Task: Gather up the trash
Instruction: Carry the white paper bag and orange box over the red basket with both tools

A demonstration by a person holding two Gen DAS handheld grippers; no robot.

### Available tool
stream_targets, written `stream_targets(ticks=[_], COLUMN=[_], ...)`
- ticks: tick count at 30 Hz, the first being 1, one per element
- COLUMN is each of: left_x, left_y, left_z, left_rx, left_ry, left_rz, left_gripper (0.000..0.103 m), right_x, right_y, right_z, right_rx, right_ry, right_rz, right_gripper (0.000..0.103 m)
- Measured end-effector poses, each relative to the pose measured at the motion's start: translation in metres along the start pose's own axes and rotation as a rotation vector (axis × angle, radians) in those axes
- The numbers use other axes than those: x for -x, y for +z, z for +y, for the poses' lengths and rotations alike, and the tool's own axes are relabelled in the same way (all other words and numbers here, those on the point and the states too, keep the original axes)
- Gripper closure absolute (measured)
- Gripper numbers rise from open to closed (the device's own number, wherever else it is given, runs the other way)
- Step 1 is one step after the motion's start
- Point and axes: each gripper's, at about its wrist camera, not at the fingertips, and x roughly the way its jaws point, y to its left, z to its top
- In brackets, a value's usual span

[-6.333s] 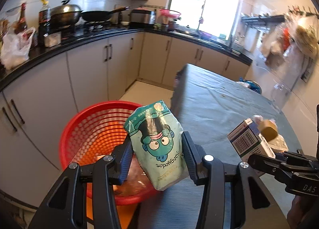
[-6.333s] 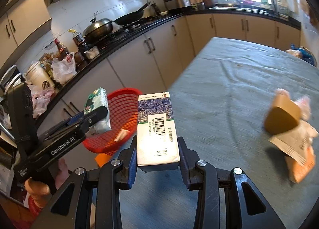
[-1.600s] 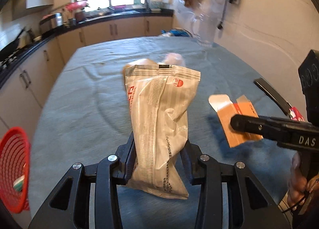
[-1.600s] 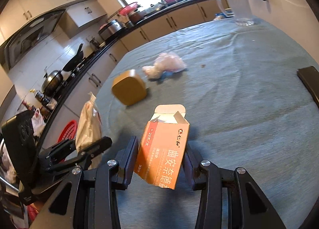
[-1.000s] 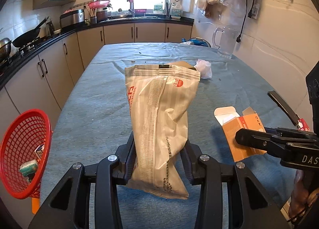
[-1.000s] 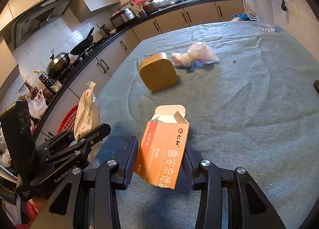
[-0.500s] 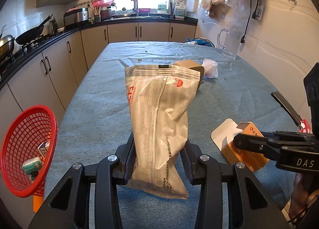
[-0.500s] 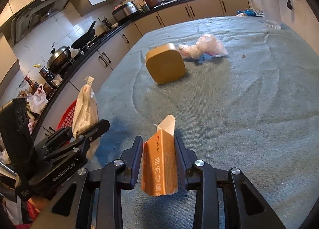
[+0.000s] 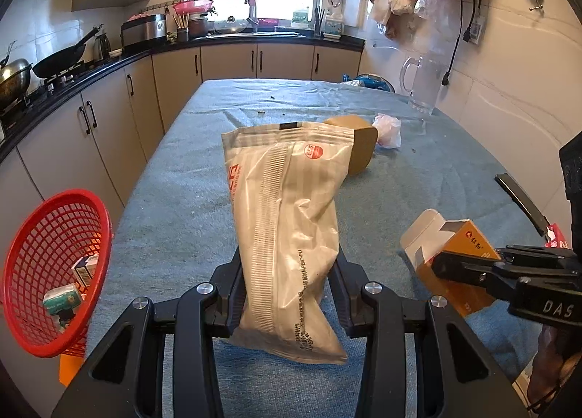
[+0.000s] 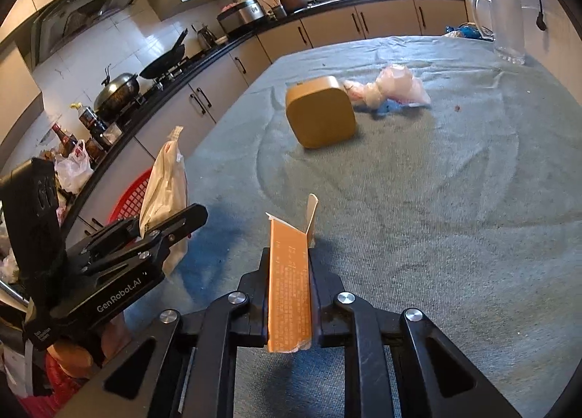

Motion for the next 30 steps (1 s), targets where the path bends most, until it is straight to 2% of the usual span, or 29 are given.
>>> stream_targets(ticks=[6, 17, 30], left_x=[0.005, 0.018, 0.039], left_y=[-0.001, -0.001, -0.003], left_z=[0.003, 0.022, 0.071], left_rx=[0.012, 0.047, 0.143], left_ry=[0.003, 0.029, 0.078], left_rz=[-0.013, -0.034, -0.073], left_gripper=[0.064, 0.064, 0.064], right_x=[0.007, -0.003, -0.033], right_y=[0.007, 0.017, 0.033], right_z=[0.002, 0.016, 0.064], right_rx=[-0.007, 0.009, 0.072], right_ry=[0.010, 0.041, 0.092], right_rz=[-0.030, -0.008, 0.041], right_gripper=[0.085, 0.085, 0.085])
